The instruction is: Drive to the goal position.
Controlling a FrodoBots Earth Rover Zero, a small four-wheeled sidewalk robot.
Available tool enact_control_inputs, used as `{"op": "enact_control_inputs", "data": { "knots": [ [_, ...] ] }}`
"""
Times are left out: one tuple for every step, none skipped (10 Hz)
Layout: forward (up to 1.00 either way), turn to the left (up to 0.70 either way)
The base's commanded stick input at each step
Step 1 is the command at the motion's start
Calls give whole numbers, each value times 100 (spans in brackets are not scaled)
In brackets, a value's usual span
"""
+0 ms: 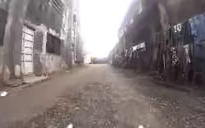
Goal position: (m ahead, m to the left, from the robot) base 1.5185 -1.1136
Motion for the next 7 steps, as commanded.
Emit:
{"op": "enact_control_inputs", "data": {
  "knots": [
    [70,0],
    [70,0],
    [70,0],
    [70,0],
    [70,0],
    [70,0],
    [70,0]
  ]
}}
